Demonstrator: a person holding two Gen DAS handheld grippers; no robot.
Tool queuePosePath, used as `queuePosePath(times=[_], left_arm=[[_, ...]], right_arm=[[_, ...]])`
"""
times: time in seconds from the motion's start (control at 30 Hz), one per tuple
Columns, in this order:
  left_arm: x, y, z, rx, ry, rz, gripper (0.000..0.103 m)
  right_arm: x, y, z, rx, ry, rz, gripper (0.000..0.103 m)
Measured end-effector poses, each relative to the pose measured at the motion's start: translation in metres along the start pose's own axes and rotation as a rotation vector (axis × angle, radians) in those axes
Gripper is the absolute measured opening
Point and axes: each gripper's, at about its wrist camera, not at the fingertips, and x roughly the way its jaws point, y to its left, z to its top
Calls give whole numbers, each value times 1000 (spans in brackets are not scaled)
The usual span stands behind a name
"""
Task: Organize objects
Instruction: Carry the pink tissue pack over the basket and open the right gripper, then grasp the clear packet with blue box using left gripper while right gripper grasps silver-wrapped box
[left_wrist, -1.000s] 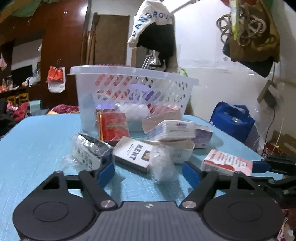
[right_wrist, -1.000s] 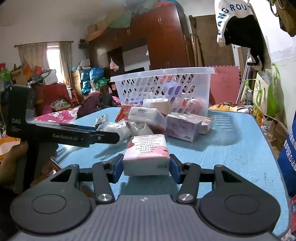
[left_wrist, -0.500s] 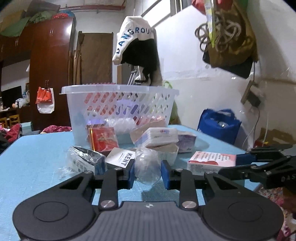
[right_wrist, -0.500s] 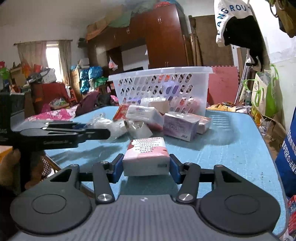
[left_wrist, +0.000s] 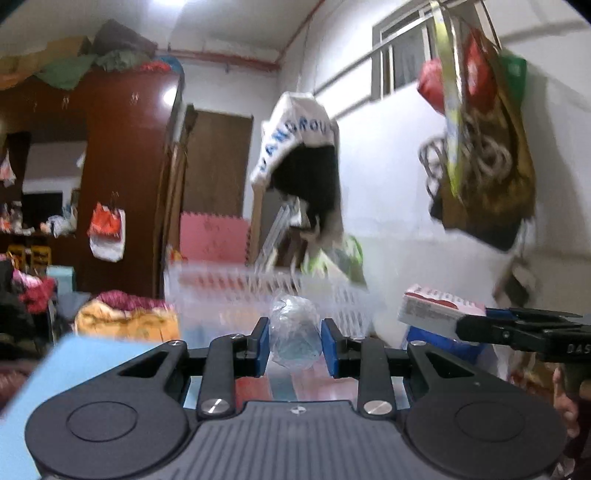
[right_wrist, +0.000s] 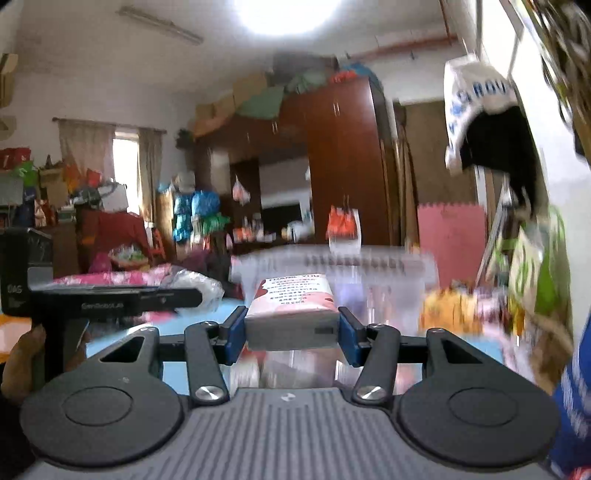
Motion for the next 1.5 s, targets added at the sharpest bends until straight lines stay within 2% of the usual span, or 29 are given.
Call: queuePosePath(times=[0.1,0.17,0.27,0.3,0.33,0.37,0.4,0.47,0.53,0.6,0.63,0.67,0.8,0.9,0.97,1.03,1.17,1.23,1.33,1.43,1.5], left_arm=[[36,0,41,32,3,46,33],[71,6,62,14,50,51,33],[115,16,70,-3,103,82,34],[125,19,69,-8,108,102,40],[137,23,66,-15,128,132,55],[146,25,63,-20,157,150,63],[152,28,60,-26,174,155,69],[156,31,57,-25,191,159,69],[143,34,54,-39,177,155,71],[118,35,48,-45,156,111,76],[103,35,42,-41,148,85,86],[89,34,33,-30,148,68,90],[43,31,-17,6,186,48,91],[30,43,-39,-67,216,24,91],[29,48,-48,-98,233,11,91],[31,49,-53,-88,251,18,91],[43,51,-55,-55,302,20,91],[49,50,-57,-50,341,-6,91],[55,48,-59,-41,387,-17,91],[64,46,-57,-19,410,43,91],[73,49,-59,-43,449,43,91]], right_arm=[[48,-11,35,3,36,-22,55],[80,-21,48,9,81,-60,55],[119,-33,52,13,142,-82,55],[129,-36,50,12,154,-87,58],[136,-38,49,15,174,-98,64],[140,-42,46,21,187,-124,83],[140,-42,44,18,186,-152,94],[131,-38,39,-10,190,-167,97],[110,-35,33,-16,176,-166,103],[83,-35,23,-11,154,-147,103],[74,-37,19,-8,157,-144,103],[64,-40,9,5,165,-153,103],[60,-51,-24,116,278,-156,103],[68,-63,-47,249,366,-150,103],[78,-61,-54,225,408,-165,103],[90,-57,-56,177,436,-200,102],[98,-60,-61,209,446,-161,98],[95,-58,-65,228,451,-145,96],[93,-52,-69,203,454,-182,94],[98,-45,-71,175,495,-200,79],[98,-39,-72,141,497,-214,70]])
